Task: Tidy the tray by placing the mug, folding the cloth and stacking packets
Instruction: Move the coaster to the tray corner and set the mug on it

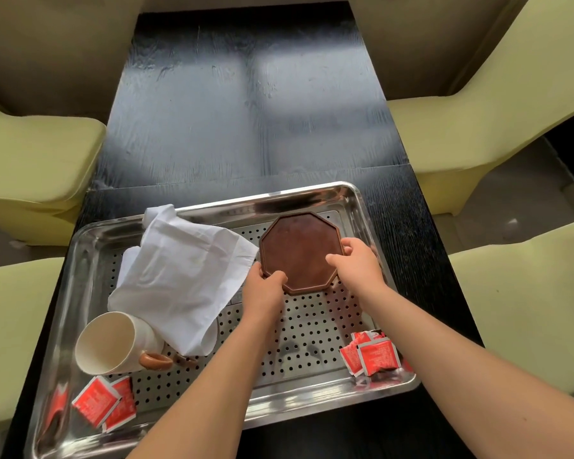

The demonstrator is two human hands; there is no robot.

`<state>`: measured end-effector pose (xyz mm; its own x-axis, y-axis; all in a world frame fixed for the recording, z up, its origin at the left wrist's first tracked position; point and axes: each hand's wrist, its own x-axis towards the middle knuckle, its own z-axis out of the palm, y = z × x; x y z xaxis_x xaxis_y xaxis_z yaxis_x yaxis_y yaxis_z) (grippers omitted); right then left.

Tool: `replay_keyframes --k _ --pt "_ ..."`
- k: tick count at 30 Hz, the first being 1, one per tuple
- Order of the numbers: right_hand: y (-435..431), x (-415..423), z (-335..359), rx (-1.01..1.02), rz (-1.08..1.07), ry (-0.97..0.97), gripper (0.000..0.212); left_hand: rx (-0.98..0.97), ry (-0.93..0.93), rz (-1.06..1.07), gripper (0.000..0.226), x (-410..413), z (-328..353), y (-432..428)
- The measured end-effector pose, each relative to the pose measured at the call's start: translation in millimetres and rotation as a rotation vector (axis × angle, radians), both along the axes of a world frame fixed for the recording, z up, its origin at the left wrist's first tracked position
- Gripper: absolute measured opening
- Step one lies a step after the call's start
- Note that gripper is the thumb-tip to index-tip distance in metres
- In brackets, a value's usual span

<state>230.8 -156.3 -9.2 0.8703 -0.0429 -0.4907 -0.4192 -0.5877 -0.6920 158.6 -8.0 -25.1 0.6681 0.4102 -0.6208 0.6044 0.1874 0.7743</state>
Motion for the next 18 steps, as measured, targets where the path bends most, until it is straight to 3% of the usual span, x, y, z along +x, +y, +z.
replay_keyframes --k 12,18 --pt "-17.4 -11.9 -7.1 0.020 0.014 0.008 0.056 0.069 -0.050 -0.065 0.033 -6.1 -2.6 2.0" --pt "-23.8 -39.3 -4.9 0.040 0.024 0.048 0.051 0.205 0.029 -0.187 0.067 -48.5 -3.0 9.0"
